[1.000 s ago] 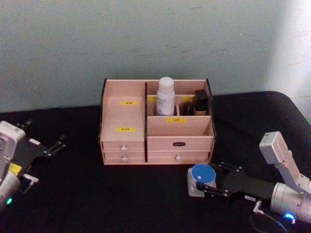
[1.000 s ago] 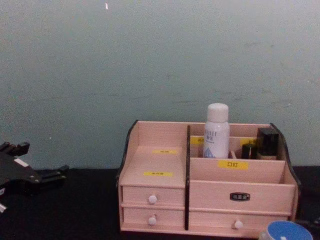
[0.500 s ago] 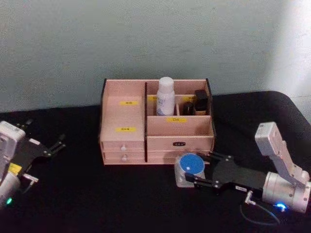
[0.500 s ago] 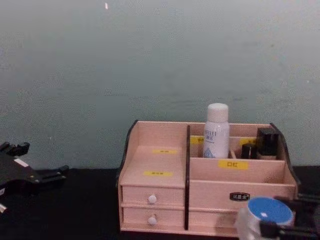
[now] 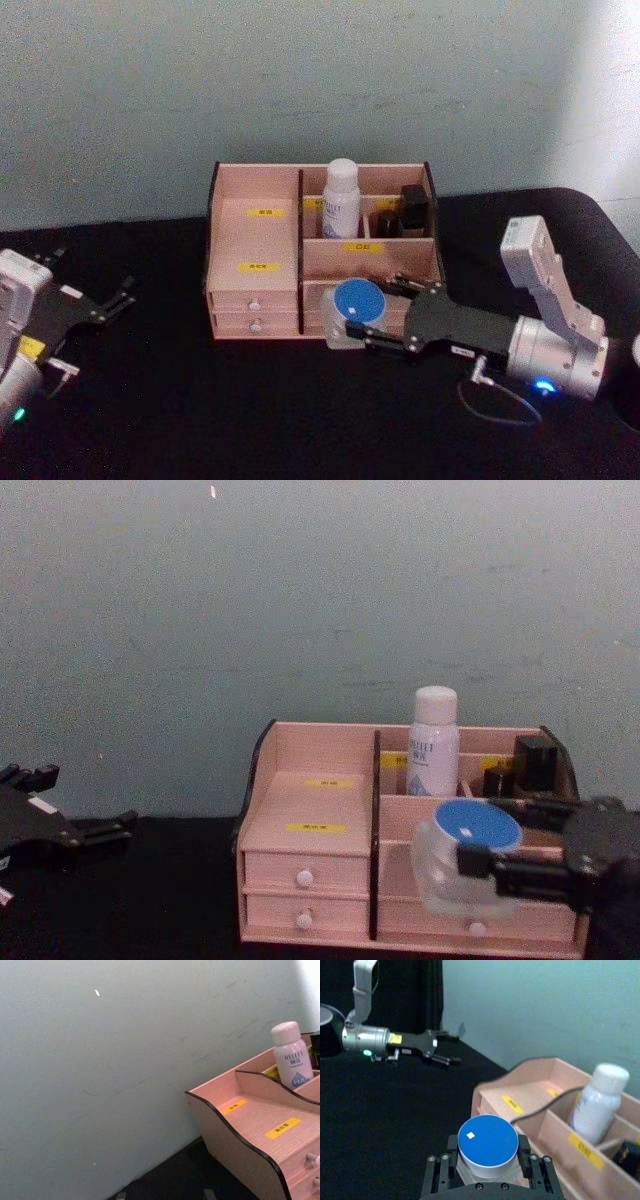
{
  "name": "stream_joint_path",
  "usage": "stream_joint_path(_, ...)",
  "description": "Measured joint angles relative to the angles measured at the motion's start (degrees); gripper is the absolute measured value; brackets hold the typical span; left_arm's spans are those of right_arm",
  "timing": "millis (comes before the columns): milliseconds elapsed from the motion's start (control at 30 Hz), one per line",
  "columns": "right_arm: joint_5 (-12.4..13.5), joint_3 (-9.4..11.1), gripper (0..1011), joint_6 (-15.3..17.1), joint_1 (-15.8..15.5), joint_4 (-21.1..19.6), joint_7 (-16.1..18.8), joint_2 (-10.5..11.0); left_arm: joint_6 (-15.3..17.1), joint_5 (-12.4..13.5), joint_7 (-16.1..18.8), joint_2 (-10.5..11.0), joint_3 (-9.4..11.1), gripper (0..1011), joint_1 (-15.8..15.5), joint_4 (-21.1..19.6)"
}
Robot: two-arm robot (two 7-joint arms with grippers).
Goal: Pick up the facial cleanser and watermelon frost from the table and place them into the tiered storage box.
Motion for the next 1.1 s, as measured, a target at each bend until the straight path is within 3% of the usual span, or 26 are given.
stream_joint_path(633, -2.7, -4.6, 712, -2.6, 10.0, 7.4, 0.7, -7.0, 0.0, 0.0, 0.0, 0.0, 0.0, 1001, 0.0, 0.0)
stream_joint_path(1100, -4.3, -6.5, 712, -3.0, 17.7, 18.0, -0.3, -13.8, 0.0, 0.0, 0.0, 0.0, 0.0, 1001, 0.0, 0.0)
